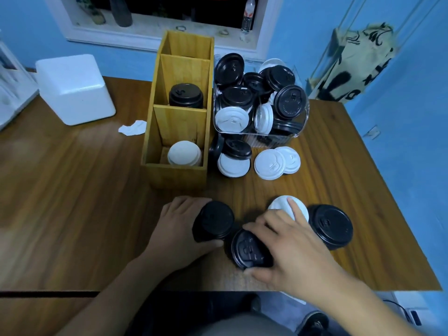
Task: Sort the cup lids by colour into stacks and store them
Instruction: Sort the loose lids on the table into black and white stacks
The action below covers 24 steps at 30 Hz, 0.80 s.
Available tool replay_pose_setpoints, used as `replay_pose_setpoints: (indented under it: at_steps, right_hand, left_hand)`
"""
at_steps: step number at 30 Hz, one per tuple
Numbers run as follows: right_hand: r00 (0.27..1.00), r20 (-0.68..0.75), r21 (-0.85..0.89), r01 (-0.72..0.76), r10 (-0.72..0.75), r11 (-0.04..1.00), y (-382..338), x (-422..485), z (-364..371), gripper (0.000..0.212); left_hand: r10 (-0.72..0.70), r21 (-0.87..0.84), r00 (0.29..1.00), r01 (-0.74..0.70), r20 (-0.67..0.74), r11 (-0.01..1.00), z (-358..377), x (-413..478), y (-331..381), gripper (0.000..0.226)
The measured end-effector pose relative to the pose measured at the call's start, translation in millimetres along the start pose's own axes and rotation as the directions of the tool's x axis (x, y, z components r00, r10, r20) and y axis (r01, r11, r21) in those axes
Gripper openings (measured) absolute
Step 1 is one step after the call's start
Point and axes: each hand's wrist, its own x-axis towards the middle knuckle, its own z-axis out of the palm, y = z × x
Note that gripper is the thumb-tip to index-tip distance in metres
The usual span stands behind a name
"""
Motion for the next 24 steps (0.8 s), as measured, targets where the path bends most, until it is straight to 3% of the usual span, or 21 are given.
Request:
replay_pose_setpoints:
  at_steps: [4,9,13,20,24]
  right_hand:
    - [0.985,-0.106,0.058,-0.132,0.137,0.99,11.3,15.0,-16.7,0.081]
    - [0.984,0.044,-0.026,-0.173,0.174,0.985,7.3,41.9,-7.1,0.086]
    - [0.976,0.067,-0.083,-0.2,0.206,0.976,3.7,52.4,1.7,0.083]
    - [0.954,0.165,-0.078,-0.239,0.249,0.968,-2.4,60.6,5.5,0.081]
    - [0.946,0.231,-0.097,-0.209,0.226,0.973,-1.3,63.7,-2.0,0.084]
  left_hand:
    - [0.03,-0.003,0.999,-0.03,0.019,1.0,15.8,7.4,22.8,0.096]
    - [0.005,-0.064,0.999,-0.003,0.038,0.998,25.7,16.6,37.8,0.114]
    - [-0.012,-0.045,1.0,0.014,0.029,0.999,31.2,19.7,38.2,0.119]
    - [-0.003,-0.05,0.999,0.005,0.046,0.999,30.7,20.4,40.2,0.119]
    - [0.009,-0.068,1.0,-0.007,0.022,0.998,27.4,18.9,41.1,0.107]
